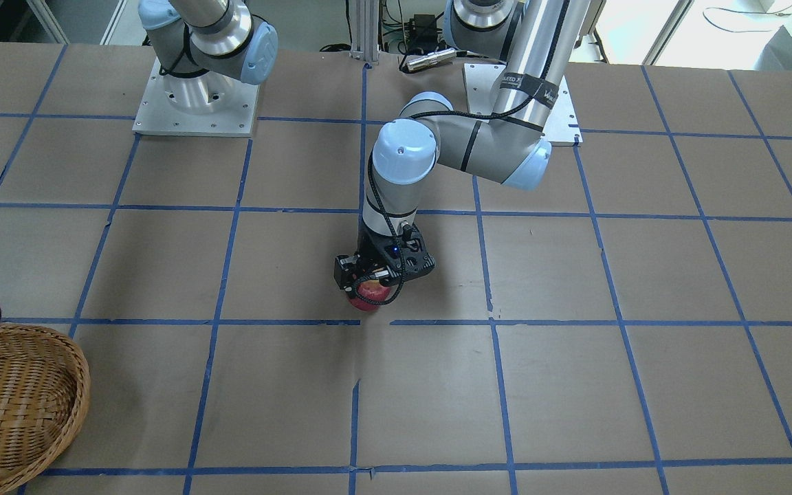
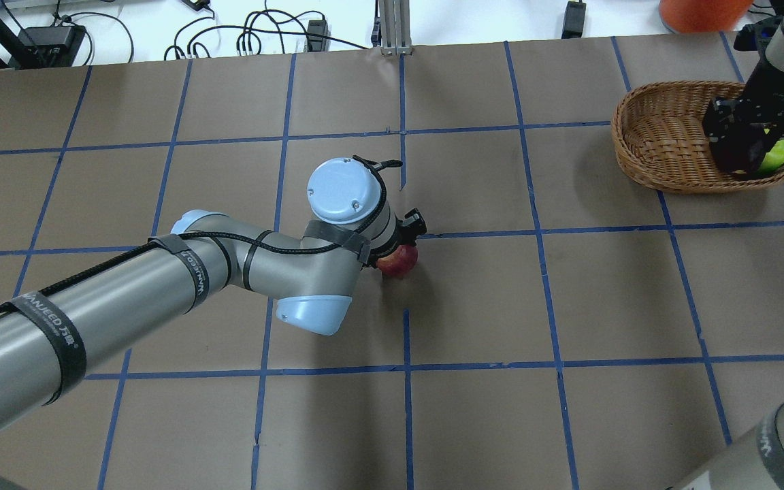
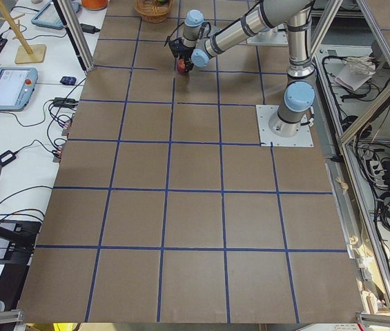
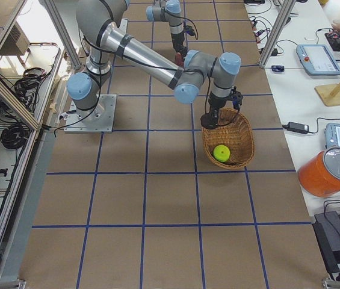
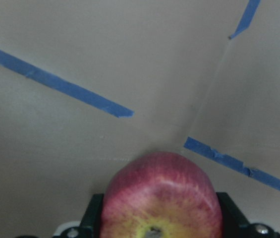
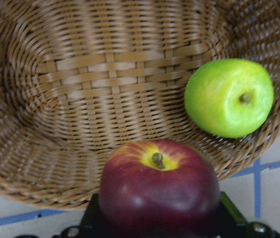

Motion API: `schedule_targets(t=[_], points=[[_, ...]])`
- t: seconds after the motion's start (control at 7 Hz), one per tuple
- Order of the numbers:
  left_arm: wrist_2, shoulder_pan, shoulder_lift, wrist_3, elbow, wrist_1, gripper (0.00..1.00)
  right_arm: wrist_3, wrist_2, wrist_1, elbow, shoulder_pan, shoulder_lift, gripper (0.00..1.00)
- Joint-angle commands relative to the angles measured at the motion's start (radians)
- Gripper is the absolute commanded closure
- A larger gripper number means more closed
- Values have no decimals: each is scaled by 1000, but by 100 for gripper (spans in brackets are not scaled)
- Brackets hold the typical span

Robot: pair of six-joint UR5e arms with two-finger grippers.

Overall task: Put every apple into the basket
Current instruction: 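Release dark red apple into basket while left gripper sets red apple down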

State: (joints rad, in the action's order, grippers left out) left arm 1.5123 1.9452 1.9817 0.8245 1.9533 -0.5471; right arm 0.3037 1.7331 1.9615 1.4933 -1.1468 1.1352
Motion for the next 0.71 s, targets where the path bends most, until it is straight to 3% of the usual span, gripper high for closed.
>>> schedule_targets(t=[0.0,0.14,0.29,0.43,0.57], points=[[2,-24,-36,-109,-36,-8,0,23,13,54,-77,18,-78,100],[-3,-96,-62,-176,-66,-104,0,-44,10,56,-88,18,-96,90],[-4,-158,-108,-312,-109,-246,0,-54,2,54,-87,18,-103,44],[3,-198,-174,-393,-147,-427,0,-55,-4,56,-91,18,-103,28],[11,-265,-243,-491,-183,-600,0,-48,-4,56,-91,16,-104,0]])
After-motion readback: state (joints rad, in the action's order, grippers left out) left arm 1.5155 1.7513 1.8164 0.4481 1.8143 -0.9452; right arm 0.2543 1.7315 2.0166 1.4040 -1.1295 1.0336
